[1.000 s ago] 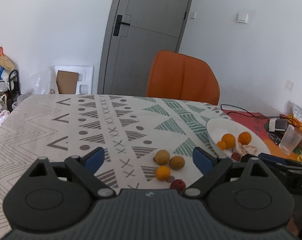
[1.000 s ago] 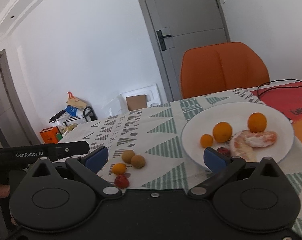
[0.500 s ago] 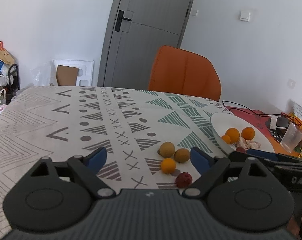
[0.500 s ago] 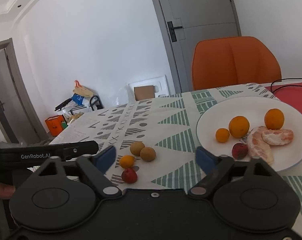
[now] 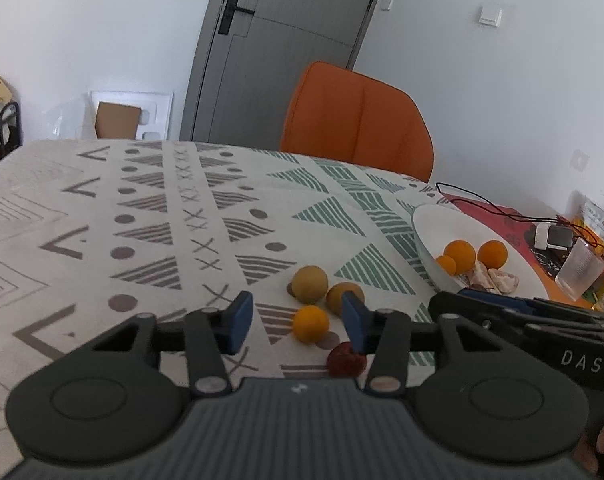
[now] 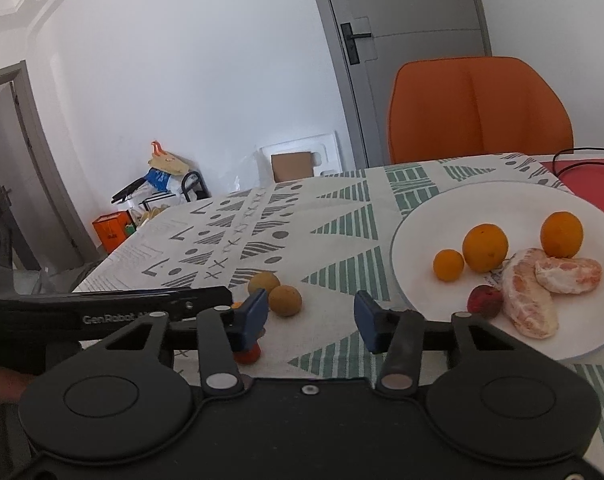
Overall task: Organize fruits
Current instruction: 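Close left gripper on small orange while right gripper grasps brown round fruit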
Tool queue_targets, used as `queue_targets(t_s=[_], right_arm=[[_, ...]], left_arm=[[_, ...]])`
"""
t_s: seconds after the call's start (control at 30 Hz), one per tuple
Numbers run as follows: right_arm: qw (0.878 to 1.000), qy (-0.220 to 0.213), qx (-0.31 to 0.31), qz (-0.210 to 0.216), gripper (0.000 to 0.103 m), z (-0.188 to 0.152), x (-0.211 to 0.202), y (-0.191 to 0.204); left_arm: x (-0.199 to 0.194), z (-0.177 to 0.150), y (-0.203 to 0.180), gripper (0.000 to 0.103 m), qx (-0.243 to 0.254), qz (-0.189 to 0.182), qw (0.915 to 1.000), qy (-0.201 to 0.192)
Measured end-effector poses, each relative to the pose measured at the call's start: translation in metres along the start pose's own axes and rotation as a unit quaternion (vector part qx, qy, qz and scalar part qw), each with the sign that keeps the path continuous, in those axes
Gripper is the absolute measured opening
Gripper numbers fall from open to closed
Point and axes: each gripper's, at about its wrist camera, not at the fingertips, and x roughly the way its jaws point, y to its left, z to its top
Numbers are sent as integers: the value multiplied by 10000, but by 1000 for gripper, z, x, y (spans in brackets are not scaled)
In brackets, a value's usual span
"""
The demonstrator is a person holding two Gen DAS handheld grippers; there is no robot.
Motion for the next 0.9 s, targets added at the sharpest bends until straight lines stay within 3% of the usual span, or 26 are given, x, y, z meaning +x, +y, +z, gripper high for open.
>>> queue_targets(t_s=[0.17, 0.3, 0.47, 0.9], right_arm=[[10000, 60, -39, 27, 47, 2, 7, 1], [9999, 122, -75, 41, 43, 3, 14, 2], [9998, 195, -95, 34, 43, 4, 23, 3], [9989, 359, -292, 62, 42, 7, 49, 18]], left_arm=[[8, 0, 0, 46, -45, -96, 9999, 42], [16, -1, 0, 30, -102, -161, 9997, 146], [24, -5, 4, 21, -154, -197, 9994, 243], [3, 3, 29, 20, -379, -24, 9993, 18]])
